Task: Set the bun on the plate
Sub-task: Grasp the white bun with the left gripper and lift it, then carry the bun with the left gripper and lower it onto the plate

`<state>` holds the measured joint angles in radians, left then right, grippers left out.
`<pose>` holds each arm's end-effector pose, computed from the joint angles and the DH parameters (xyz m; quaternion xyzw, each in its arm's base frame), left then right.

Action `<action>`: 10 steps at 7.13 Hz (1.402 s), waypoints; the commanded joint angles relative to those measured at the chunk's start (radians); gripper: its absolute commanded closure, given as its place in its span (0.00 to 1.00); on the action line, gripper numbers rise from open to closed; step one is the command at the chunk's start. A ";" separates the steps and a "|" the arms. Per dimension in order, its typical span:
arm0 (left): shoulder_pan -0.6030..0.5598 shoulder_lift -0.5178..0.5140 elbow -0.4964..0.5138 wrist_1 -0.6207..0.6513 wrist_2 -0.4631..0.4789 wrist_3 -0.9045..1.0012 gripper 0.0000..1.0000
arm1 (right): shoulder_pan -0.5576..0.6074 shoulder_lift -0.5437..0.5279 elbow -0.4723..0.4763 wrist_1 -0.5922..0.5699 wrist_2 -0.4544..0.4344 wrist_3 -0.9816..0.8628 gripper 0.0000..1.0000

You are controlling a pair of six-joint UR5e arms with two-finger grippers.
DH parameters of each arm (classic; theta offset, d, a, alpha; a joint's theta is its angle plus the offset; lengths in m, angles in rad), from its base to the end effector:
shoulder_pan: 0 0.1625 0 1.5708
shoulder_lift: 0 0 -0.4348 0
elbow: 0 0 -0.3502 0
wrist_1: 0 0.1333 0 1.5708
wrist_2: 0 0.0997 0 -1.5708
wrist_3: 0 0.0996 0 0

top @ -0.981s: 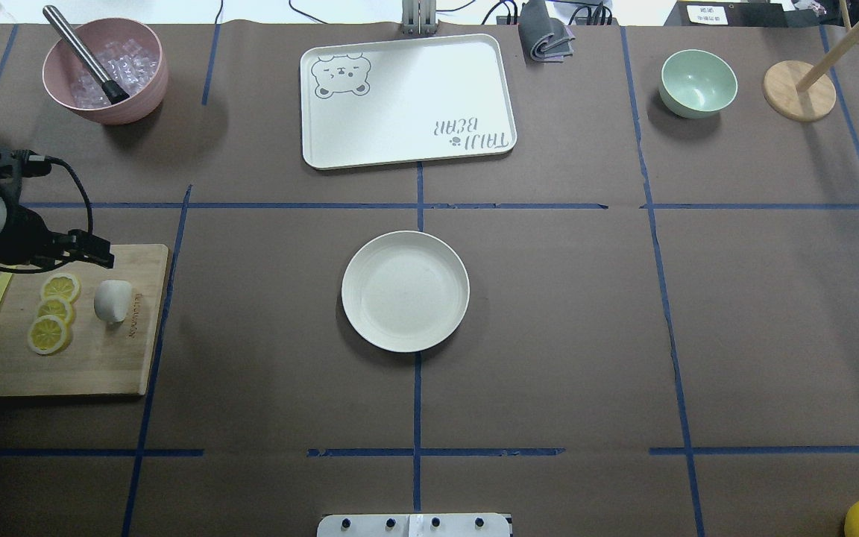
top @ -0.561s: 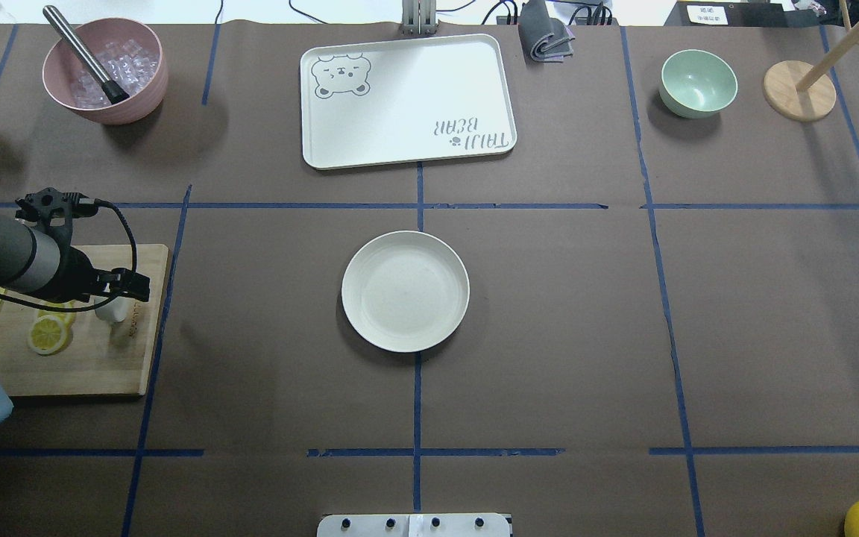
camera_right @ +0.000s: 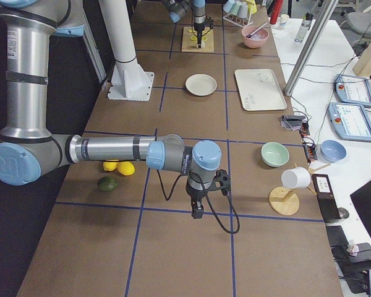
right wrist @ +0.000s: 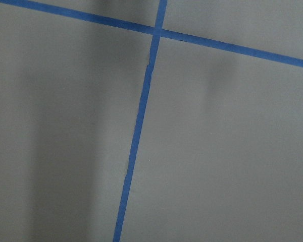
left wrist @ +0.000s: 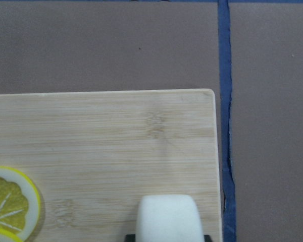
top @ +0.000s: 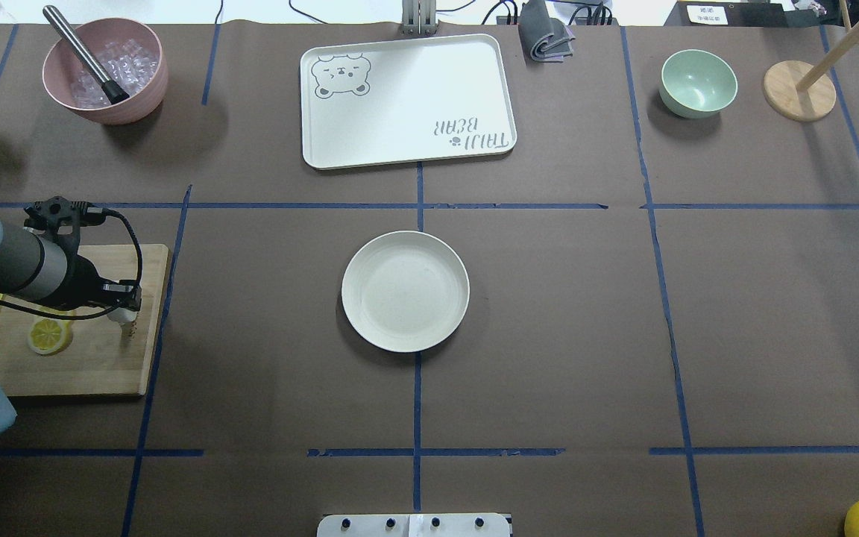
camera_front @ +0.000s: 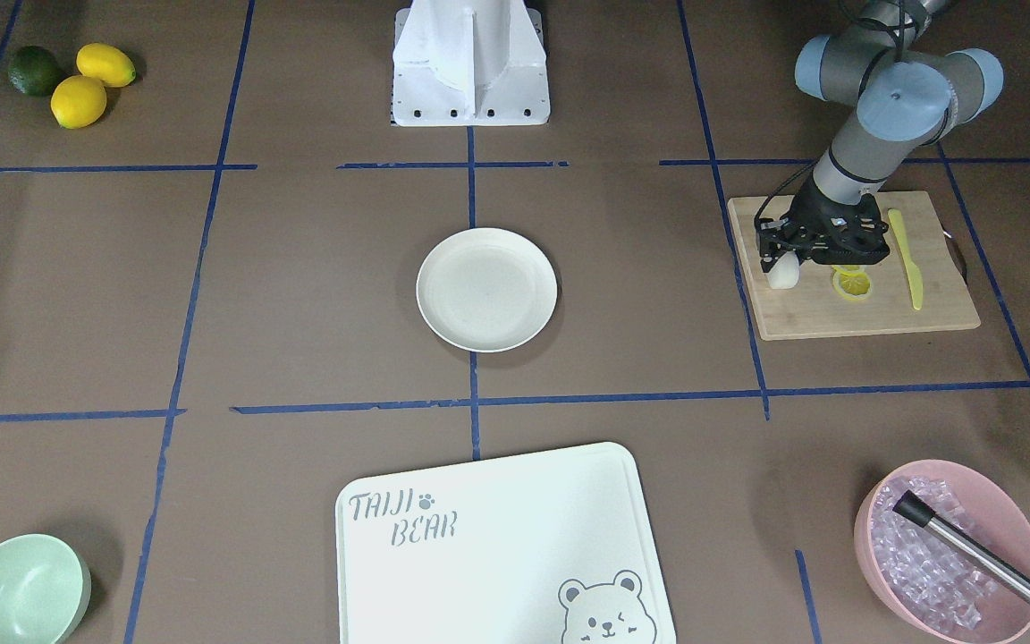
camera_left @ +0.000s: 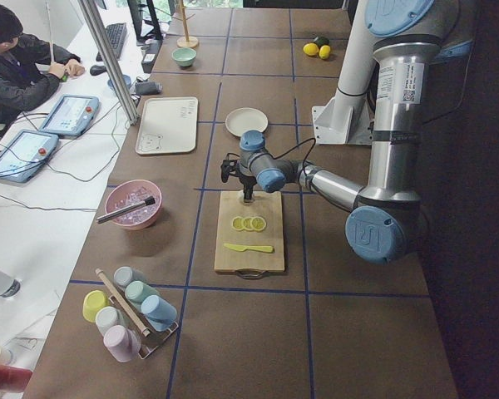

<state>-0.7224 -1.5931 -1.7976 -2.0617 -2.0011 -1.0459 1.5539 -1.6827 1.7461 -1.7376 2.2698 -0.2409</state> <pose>0.3023 -0.3887 0.5105 0.0447 0.4030 -0.0130 0.9140 0.0626 -0.3934 0.6585 -0.0100 -0.3453 -0.1031 0.9328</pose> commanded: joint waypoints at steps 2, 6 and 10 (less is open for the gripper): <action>0.000 -0.043 -0.069 0.091 -0.002 -0.011 0.61 | 0.000 0.000 0.000 0.001 0.001 0.000 0.00; 0.099 -0.474 -0.071 0.528 0.042 -0.327 0.61 | -0.002 0.003 -0.002 0.000 0.001 0.000 0.00; 0.271 -0.896 0.413 0.435 0.246 -0.574 0.61 | -0.002 0.006 -0.002 0.000 0.001 0.000 0.00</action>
<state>-0.4875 -2.4001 -1.5369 -1.5484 -1.7945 -1.5727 1.5524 -1.6778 1.7435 -1.7370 2.2710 -0.2408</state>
